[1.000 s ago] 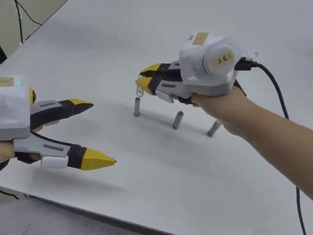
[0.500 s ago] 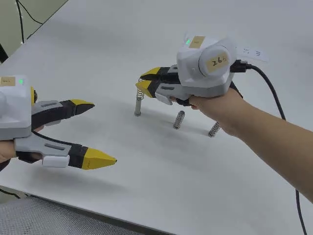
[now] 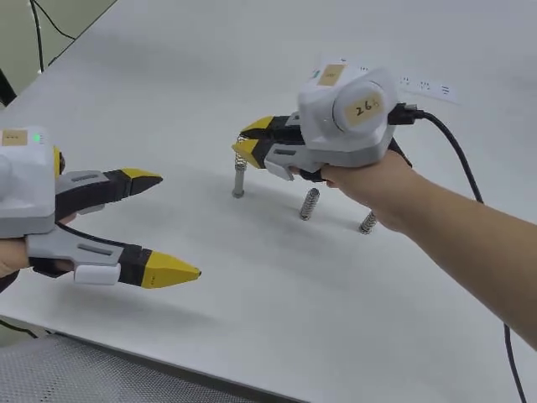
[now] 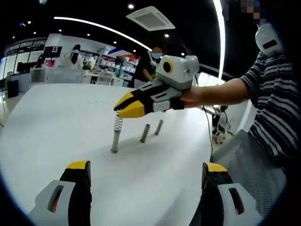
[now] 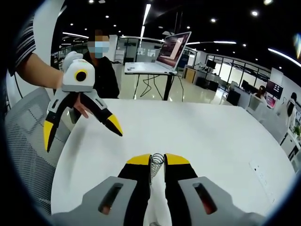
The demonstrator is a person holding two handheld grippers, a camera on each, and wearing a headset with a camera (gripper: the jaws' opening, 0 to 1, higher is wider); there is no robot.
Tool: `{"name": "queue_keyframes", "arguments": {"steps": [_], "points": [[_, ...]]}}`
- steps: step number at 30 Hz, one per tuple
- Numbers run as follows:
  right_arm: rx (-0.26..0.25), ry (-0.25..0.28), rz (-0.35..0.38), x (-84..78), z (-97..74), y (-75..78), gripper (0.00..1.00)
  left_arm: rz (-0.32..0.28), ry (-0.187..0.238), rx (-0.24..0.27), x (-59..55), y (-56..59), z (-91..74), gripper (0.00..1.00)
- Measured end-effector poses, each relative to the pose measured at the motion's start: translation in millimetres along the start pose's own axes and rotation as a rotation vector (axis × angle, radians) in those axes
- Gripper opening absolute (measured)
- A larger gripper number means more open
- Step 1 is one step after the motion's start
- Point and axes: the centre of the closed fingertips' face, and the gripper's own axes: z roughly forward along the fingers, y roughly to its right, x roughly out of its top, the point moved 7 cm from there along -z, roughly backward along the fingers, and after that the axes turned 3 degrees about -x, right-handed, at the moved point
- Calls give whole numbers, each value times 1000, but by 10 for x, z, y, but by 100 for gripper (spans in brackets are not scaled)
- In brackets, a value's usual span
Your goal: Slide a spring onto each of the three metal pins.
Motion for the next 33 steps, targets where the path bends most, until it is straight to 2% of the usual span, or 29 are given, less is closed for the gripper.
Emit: {"name": "queue_keyframes", "arguments": {"steps": [10, 16, 31, 32, 33], "points": [[16, -34, -15, -83, 75, -55, 8, -2, -1, 3, -6, -8, -2, 95], [24, -71, -49, -217, 167, -61, 8, -2, 0, 5, -9, -10, 4, 94], [56, -164, -51, -377, 272, -144, 8, 1, -2, 1, 0, -17, 18, 94], [49, -140, -48, -366, 283, -145, 8, 1, -3, 0, 0, -14, 19, 94], [55, -160, -49, -377, 280, -145, 8, 1, -3, -1, -1, -13, 19, 94]]}}
